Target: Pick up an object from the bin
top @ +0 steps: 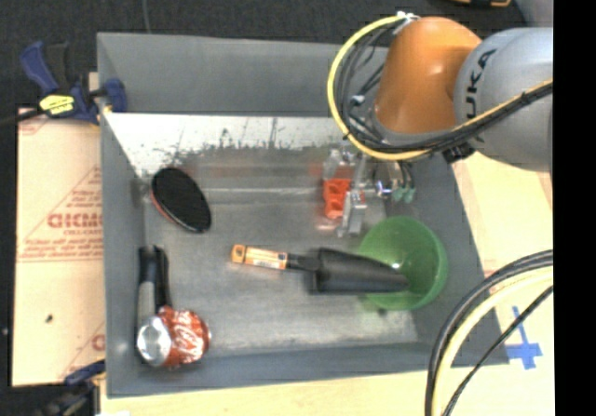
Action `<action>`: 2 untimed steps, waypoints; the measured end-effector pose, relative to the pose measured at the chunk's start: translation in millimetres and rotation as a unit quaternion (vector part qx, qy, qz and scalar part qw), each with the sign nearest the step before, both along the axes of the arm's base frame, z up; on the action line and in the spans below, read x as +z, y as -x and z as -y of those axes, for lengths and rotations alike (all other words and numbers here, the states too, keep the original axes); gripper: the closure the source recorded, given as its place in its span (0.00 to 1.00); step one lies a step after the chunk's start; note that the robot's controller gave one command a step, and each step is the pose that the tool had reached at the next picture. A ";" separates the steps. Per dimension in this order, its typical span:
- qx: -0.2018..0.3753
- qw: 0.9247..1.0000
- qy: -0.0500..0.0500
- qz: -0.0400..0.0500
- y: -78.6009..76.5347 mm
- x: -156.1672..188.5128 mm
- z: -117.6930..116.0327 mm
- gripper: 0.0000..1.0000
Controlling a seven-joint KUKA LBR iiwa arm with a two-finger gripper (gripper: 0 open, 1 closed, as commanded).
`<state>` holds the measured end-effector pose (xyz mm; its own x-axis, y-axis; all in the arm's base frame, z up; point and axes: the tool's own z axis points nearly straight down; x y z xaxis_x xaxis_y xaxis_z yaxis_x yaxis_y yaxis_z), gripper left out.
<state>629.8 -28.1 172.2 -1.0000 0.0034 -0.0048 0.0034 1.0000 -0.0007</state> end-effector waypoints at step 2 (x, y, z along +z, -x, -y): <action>-0.090 0.996 -0.001 0.001 77.0 -101.9 -32.8 0.00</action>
Offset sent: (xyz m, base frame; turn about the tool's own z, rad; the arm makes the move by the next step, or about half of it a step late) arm -0.0776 0.0331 -0.1022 0.1819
